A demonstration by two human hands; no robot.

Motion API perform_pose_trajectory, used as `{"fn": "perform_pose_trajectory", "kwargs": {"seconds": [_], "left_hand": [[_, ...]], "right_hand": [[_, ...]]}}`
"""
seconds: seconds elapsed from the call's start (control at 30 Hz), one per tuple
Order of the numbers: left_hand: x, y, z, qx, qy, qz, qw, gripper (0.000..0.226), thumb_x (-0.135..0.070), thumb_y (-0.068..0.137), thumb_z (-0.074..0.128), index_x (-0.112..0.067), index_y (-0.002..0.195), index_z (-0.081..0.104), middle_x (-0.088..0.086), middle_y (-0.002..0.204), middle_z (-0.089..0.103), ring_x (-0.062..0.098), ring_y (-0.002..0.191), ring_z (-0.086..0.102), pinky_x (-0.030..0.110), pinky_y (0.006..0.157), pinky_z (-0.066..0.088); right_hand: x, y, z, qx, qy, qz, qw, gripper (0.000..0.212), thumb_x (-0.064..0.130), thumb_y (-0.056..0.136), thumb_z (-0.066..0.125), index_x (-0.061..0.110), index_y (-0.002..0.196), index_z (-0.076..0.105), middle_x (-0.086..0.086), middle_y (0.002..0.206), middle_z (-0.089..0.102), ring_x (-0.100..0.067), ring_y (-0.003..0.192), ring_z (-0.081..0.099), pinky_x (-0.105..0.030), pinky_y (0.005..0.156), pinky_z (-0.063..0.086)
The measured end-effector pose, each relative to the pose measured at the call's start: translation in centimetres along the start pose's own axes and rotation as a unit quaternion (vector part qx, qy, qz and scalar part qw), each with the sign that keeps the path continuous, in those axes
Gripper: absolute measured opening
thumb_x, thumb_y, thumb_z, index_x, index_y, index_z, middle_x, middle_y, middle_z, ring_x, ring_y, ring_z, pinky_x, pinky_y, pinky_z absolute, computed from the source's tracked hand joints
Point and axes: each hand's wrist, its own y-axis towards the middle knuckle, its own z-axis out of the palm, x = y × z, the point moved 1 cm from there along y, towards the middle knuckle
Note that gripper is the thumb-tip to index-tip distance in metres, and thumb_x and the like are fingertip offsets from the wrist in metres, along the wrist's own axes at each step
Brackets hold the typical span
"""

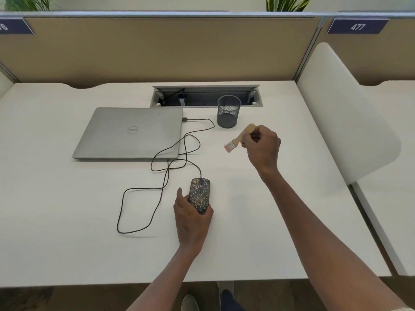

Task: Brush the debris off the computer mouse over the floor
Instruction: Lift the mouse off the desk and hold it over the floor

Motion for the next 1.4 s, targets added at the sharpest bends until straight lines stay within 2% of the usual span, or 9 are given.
{"fn": "perform_pose_trajectory", "kwargs": {"seconds": [0.2, 0.3, 0.5, 0.8, 0.97, 1.1, 1.27, 1.4], "left_hand": [[-0.1, -0.6, -1.3, -0.011, -0.024, 0.015, 1.0, 0.103, -0.03, 0.072, 0.084, -0.016, 0.151, 0.021, -0.001, 0.122, 0.058, 0.021, 0.114, 0.049, 0.027, 0.087, 0.038], [-0.2, -0.9, -2.5, -0.016, -0.019, 0.036, 0.999, 0.104, -0.032, 0.072, 0.084, -0.017, 0.151, 0.019, 0.002, 0.124, 0.058, 0.02, 0.114, 0.048, 0.027, 0.088, 0.038], [0.0, -1.5, -5.5, -0.025, -0.007, 0.074, 0.997, 0.106, -0.032, 0.071, 0.085, -0.011, 0.152, 0.019, 0.005, 0.124, 0.06, 0.026, 0.116, 0.054, 0.034, 0.09, 0.046], [1.5, -4.0, -8.9, -0.028, -0.004, 0.107, 0.994, 0.107, -0.036, 0.071, 0.086, -0.017, 0.153, 0.019, 0.002, 0.124, 0.061, 0.021, 0.117, 0.053, 0.025, 0.089, 0.04], [1.9, -5.5, -9.7, -0.033, 0.0, 0.107, 0.994, 0.108, -0.034, 0.071, 0.086, -0.015, 0.153, 0.019, 0.002, 0.125, 0.06, 0.023, 0.117, 0.053, 0.025, 0.088, 0.039], [2.1, -6.5, -10.1, -0.04, -0.006, 0.106, 0.994, 0.108, -0.035, 0.071, 0.086, -0.019, 0.153, 0.017, 0.002, 0.125, 0.059, 0.021, 0.116, 0.051, 0.026, 0.089, 0.039], [2.1, -8.5, -10.8, -0.066, -0.007, 0.103, 0.992, 0.109, -0.035, 0.07, 0.086, -0.019, 0.153, 0.017, 0.002, 0.125, 0.059, 0.022, 0.118, 0.051, 0.033, 0.094, 0.044], [2.3, -11.2, -11.7, -0.084, -0.013, 0.098, 0.992, 0.108, -0.034, 0.071, 0.086, -0.02, 0.153, 0.017, 0.003, 0.124, 0.059, 0.023, 0.117, 0.052, 0.029, 0.092, 0.04]], "right_hand": [[1.1, -0.7, 0.0, -0.006, -0.01, -0.017, 1.0, 0.011, 0.011, 0.087, 0.066, 0.001, 0.083, 0.068, -0.01, 0.076, 0.075, -0.028, 0.074, 0.072, -0.047, 0.076, 0.059], [1.8, -1.6, 0.0, -0.009, -0.015, -0.029, 0.999, 0.011, 0.01, 0.087, 0.067, 0.0, 0.083, 0.067, -0.011, 0.076, 0.074, -0.03, 0.074, 0.071, -0.047, 0.077, 0.058], [3.3, -4.5, -0.3, -0.03, -0.025, -0.064, 0.997, 0.013, 0.011, 0.089, 0.067, -0.001, 0.083, 0.066, -0.012, 0.075, 0.073, -0.03, 0.072, 0.069, -0.042, 0.072, 0.057], [4.4, -8.6, -1.6, -0.06, -0.027, -0.097, 0.993, 0.016, 0.011, 0.089, 0.064, -0.004, 0.081, 0.066, -0.015, 0.073, 0.072, -0.036, 0.072, 0.067, -0.044, 0.071, 0.054], [4.6, -10.4, -2.6, -0.09, -0.02, -0.141, 0.986, 0.011, 0.008, 0.087, 0.067, 0.003, 0.076, 0.067, -0.011, 0.076, 0.071, -0.028, 0.07, 0.066, -0.033, 0.068, 0.051], [4.3, -11.4, -3.2, -0.097, -0.03, -0.154, 0.983, 0.014, 0.011, 0.089, 0.067, 0.014, 0.078, 0.059, -0.009, 0.075, 0.061, -0.022, 0.066, 0.052, -0.032, 0.065, 0.041], [4.1, -13.2, -4.7, -0.081, -0.019, -0.147, 0.986, 0.016, 0.016, 0.095, 0.06, 0.008, 0.089, 0.048, 0.001, 0.068, 0.053, -0.021, 0.059, 0.047, -0.026, 0.057, 0.031], [4.2, -15.6, -6.1, -0.042, -0.023, -0.147, 0.988, 0.01, 0.016, 0.091, 0.054, 0.01, 0.09, 0.046, 0.007, 0.065, 0.049, -0.008, 0.055, 0.048, -0.027, 0.05, 0.03]]}}
